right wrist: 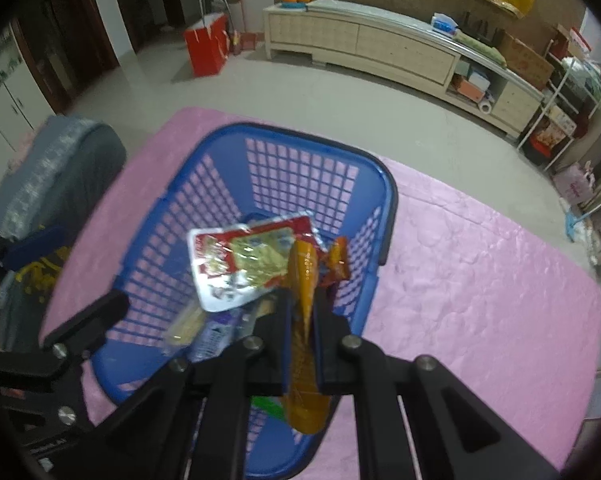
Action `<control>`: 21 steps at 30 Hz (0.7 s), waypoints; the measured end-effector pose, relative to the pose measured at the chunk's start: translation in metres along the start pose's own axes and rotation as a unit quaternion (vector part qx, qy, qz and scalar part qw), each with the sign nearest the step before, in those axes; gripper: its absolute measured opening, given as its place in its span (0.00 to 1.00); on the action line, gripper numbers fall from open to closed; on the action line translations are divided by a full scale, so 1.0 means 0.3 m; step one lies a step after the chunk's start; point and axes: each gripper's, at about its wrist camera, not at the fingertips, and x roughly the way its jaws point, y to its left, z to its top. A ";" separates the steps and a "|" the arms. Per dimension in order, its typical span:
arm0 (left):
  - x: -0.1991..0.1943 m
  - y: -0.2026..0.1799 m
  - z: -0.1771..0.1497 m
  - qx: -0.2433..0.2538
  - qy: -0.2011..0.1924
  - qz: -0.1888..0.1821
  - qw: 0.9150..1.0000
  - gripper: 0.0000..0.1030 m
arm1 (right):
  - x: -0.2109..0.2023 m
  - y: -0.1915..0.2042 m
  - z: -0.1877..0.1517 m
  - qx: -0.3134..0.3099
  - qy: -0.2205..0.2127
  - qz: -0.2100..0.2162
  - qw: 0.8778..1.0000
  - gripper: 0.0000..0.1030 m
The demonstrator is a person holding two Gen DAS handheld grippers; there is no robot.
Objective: Organize snacks
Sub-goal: 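Carry the yellow-orange pouch with the right tool over the basket and lower it, then open the right tool to drop the pouch into the basket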
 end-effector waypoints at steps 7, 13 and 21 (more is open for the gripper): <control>-0.002 -0.011 -0.014 -0.005 0.002 -0.007 1.000 0.74 | 0.011 0.011 -0.021 -0.027 -0.002 -0.024 0.999 0.28; -0.031 -0.003 -0.023 -0.010 -0.003 -0.010 1.000 0.74 | -0.023 -0.021 -0.040 -0.013 -0.016 -0.006 1.000 0.36; -0.091 -0.033 -0.053 -0.008 -0.030 -0.009 0.999 0.74 | -0.092 -0.078 -0.092 0.024 -0.036 0.017 0.999 0.54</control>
